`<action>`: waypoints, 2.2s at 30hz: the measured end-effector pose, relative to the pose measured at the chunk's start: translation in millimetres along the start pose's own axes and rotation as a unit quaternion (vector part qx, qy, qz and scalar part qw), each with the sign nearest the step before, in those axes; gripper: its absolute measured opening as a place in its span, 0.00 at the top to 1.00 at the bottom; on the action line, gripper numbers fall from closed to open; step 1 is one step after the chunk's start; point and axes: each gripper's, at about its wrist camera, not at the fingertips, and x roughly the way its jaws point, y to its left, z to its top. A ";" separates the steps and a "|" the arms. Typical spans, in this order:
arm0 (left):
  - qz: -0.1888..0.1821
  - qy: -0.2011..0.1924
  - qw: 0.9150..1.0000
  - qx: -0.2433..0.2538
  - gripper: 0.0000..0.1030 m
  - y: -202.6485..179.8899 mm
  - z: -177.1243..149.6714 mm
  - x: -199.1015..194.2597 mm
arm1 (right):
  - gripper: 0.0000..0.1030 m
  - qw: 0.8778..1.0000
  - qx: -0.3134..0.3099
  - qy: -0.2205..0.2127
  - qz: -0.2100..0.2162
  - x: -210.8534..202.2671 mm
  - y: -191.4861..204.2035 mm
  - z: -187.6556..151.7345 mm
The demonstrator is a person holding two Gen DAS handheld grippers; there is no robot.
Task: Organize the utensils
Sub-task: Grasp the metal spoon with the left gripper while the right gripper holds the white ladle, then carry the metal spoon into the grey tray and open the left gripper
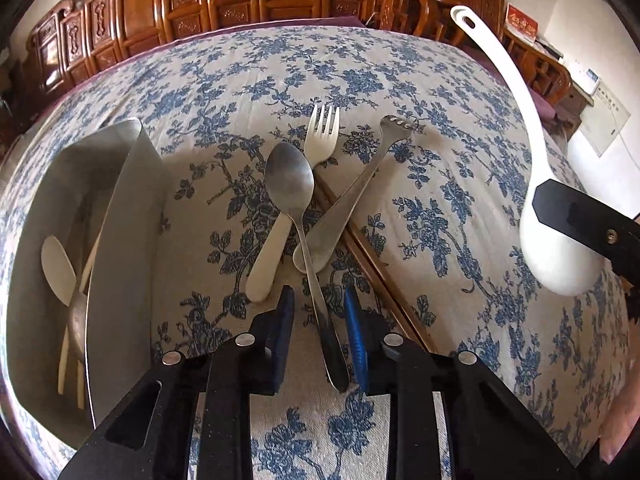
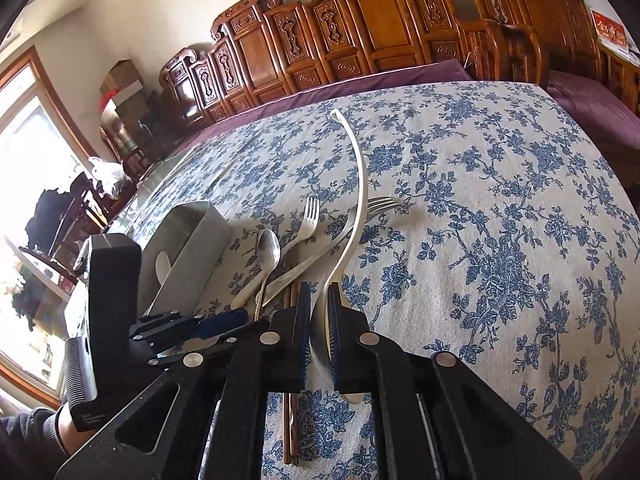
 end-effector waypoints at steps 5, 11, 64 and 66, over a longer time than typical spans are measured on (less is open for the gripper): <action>0.014 0.001 1.000 0.008 0.85 0.2 1.4 0.4 | 0.90 1.000 -0.002 0.001 0.001 0.2 2.5 -0.1; 0.011 0.008 1.000 0.009 0.95 3.3 6.5 4.4 | 0.90 1.000 -0.006 0.001 0.001 0.7 4.4 -1.0; -0.006 -0.084 0.996 -0.006 0.95 132.0 -14.5 -99.0 | 0.90 0.995 -0.093 0.041 0.005 27.6 109.1 -16.1; -0.006 -0.080 0.997 -0.009 0.95 141.8 -14.8 -94.3 | 0.90 0.994 -0.097 0.041 0.007 28.3 119.6 -11.5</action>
